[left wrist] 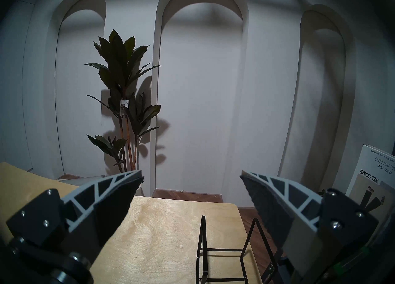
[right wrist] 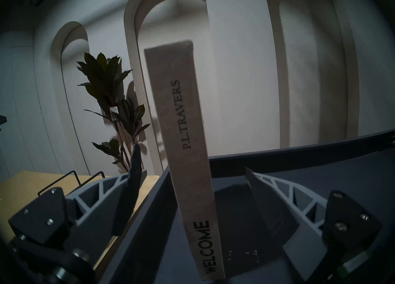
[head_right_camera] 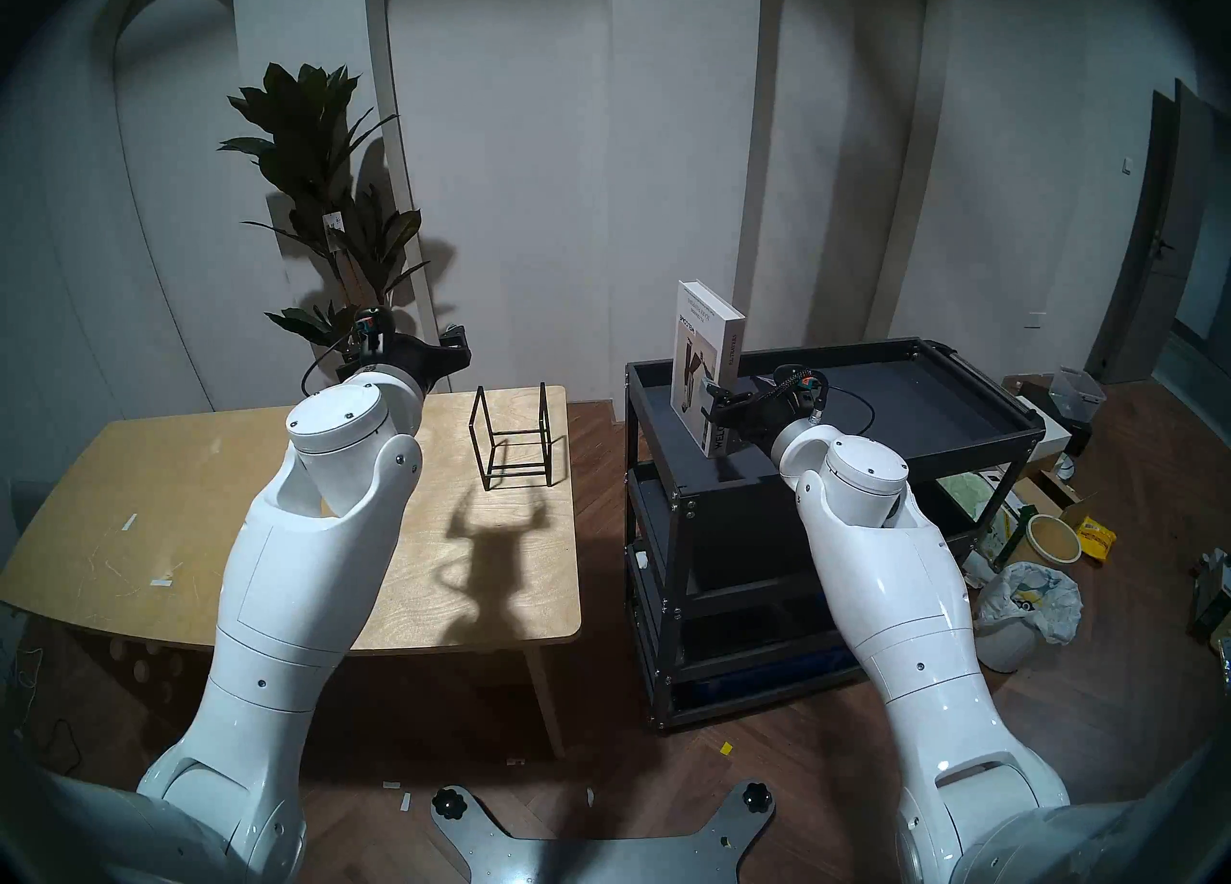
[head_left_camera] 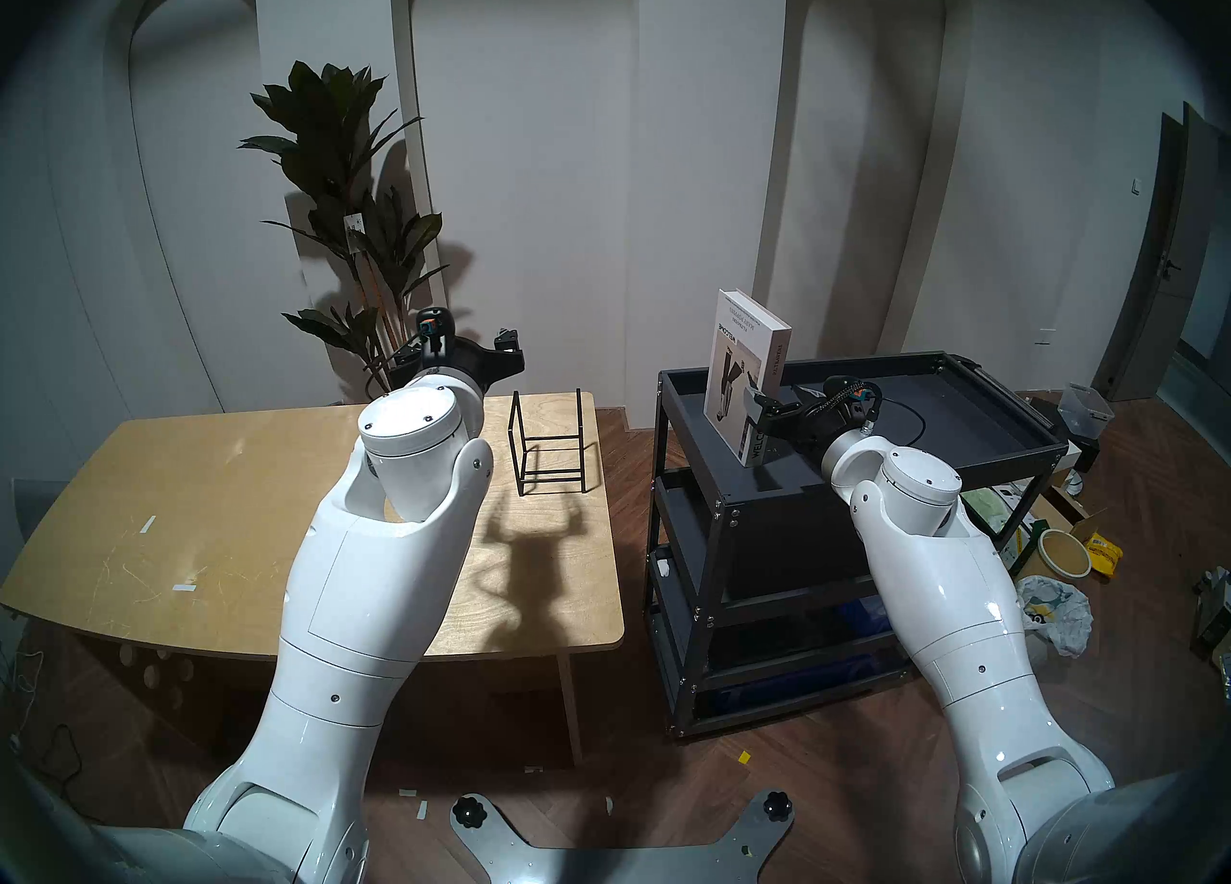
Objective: Transfer books between table and cart
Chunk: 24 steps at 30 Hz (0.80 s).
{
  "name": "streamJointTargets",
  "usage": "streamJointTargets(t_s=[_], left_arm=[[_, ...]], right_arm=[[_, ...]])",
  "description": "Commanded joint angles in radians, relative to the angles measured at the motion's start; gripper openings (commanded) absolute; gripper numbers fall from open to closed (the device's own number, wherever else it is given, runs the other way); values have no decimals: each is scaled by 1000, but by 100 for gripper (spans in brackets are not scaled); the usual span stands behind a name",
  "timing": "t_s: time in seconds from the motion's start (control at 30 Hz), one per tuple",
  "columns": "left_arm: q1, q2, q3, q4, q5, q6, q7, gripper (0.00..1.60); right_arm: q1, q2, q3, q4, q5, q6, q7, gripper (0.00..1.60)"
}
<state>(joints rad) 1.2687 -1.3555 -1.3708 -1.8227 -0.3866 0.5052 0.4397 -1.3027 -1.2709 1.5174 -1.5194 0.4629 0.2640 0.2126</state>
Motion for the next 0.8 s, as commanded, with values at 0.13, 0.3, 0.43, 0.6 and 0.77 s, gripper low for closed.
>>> streamJointTargets(t_s=[0.13, 0.3, 0.43, 0.6, 0.77], left_arm=[[-3, 15, -21, -19, -10, -16, -27, 160], [12, 23, -32, -26, -14, -20, -39, 160], [28, 28, -42, -35, -25, -34, -53, 160], [70, 47, -50, -51, -29, -66, -73, 160], [126, 67, -60, -81, -10, -139, -80, 160]], right_arm=[[-79, 11, 54, -171, 38, -28, 21, 160], [-106, 14, 80, -227, 51, -37, 25, 160], [-133, 14, 92, -276, 57, -44, 31, 160], [-186, 2, 94, -342, 79, -52, 52, 160], [-251, -29, 80, -415, 92, -68, 52, 160]])
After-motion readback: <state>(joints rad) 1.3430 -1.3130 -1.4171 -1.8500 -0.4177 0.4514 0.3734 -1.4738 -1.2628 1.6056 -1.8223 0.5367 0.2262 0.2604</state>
